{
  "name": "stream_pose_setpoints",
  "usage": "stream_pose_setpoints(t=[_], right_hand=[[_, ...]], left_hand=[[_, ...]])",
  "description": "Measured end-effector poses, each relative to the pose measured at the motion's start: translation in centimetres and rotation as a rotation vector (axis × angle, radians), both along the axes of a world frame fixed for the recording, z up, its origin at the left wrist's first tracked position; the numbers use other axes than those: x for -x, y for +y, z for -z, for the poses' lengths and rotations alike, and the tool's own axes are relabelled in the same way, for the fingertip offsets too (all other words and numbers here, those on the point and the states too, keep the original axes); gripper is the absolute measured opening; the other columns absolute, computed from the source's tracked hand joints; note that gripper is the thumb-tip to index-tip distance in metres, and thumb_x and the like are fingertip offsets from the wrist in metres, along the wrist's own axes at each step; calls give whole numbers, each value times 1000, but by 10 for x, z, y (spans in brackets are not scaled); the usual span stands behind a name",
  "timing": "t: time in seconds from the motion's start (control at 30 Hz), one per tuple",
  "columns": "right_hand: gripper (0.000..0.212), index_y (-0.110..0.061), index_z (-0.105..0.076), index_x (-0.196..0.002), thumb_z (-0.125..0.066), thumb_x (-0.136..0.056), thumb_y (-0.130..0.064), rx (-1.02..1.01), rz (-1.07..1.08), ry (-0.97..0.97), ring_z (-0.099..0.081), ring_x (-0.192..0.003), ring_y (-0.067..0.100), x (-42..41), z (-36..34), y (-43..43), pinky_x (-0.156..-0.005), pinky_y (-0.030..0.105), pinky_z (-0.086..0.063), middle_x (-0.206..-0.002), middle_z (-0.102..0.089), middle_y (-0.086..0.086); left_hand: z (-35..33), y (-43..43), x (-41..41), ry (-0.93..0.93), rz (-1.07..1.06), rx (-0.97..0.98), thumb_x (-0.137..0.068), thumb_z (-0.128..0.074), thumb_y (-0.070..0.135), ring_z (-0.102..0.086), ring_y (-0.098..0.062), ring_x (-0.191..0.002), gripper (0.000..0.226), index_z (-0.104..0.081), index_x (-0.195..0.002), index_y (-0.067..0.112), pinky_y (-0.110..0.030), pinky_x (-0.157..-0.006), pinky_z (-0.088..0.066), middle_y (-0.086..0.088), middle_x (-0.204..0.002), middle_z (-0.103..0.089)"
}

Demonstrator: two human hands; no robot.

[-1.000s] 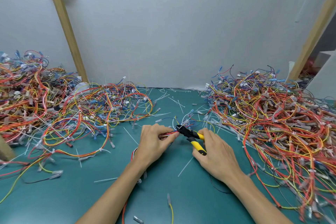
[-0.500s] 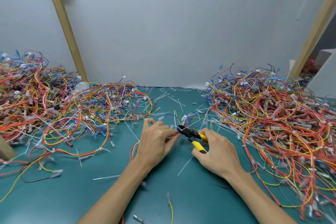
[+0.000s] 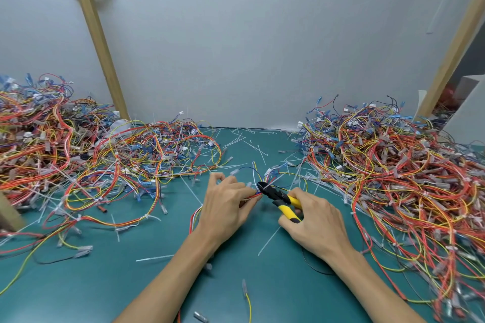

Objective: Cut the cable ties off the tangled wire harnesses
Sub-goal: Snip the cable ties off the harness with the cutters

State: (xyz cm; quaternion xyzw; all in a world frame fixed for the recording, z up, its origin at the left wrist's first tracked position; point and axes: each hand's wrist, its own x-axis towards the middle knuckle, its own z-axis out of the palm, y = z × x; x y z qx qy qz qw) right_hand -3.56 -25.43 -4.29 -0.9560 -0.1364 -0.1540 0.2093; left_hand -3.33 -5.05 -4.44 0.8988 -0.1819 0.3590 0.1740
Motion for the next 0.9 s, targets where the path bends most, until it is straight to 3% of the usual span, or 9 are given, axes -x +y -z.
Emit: stream_pose_setpoints(t=[0.1,0.2,0.3,0.37,0.53,0.63,0.8,0.9], right_hand=[[28,-30,-50,-89,-53,-71,-50,34,4,-2,-51,-71,18,0,0,-1,-58,30,-35,-73,-56,-10],[27,-29,-50,-92,-56,-75,-49,69,18,-6,-57,-76,21,-1,1,-1,-61,32,-41,-77,-59,-8],[26,-31,-49,-95,-56,-78,-48,72,20,-6,-57,-79,22,-2,2,0,-61,32,-39,-81,-57,-8],[26,-31,-48,-97,-57,-79,-47,78,16,-8,-56,-81,22,-2,3,1,-59,33,-33,-83,-57,-8],[27,-28,-52,-102,-59,-82,-45,131,9,-41,-56,-88,22,-3,6,0,-64,32,-27,-86,-56,-8],[27,-30,-54,-109,-58,-84,-42,137,-6,-49,-54,-91,19,-4,6,-1,-71,31,-32,-91,-56,-10],[36,-29,-50,-118,-53,-86,-46,190,2,-50,-52,-97,19,-4,7,2,-80,31,-35,-101,-56,-9],[29,-27,-48,-103,-52,-85,-50,205,21,-78,-57,-91,21,-1,5,5,-70,33,-36,-93,-58,-7]], left_hand=[[-1,-1,2,100,-15,23,-87,-64,39,-47,-16,-62,22,-70,-71,25,-36,-78,-33,12,-55,-53],[-2,-2,1,312,-16,98,-92,-47,49,-44,-10,-63,36,-63,-72,23,-34,-80,-31,8,-52,-44],[-3,-2,1,502,58,191,-100,-30,49,-45,-7,-60,48,-71,-84,29,-32,-85,-29,3,-48,-40],[-3,1,-1,562,78,205,-104,-32,44,-42,-9,-56,46,-74,-90,33,-30,-92,-29,1,-47,-37],[1,3,-3,540,77,167,-101,-44,41,-42,-15,-59,33,-74,-89,35,-32,-93,-34,0,-51,-48],[4,2,-2,467,56,181,-100,-48,39,-56,-17,-65,30,-73,-85,32,-34,-91,-36,6,-59,-63],[6,1,-2,432,96,247,-99,-51,35,-57,-23,-64,27,-69,-80,28,-34,-77,-44,6,-58,-60],[7,1,-1,417,71,232,-99,-50,36,-47,-17,-59,26,-67,-81,27,-31,-66,-41,9,-56,-52]])
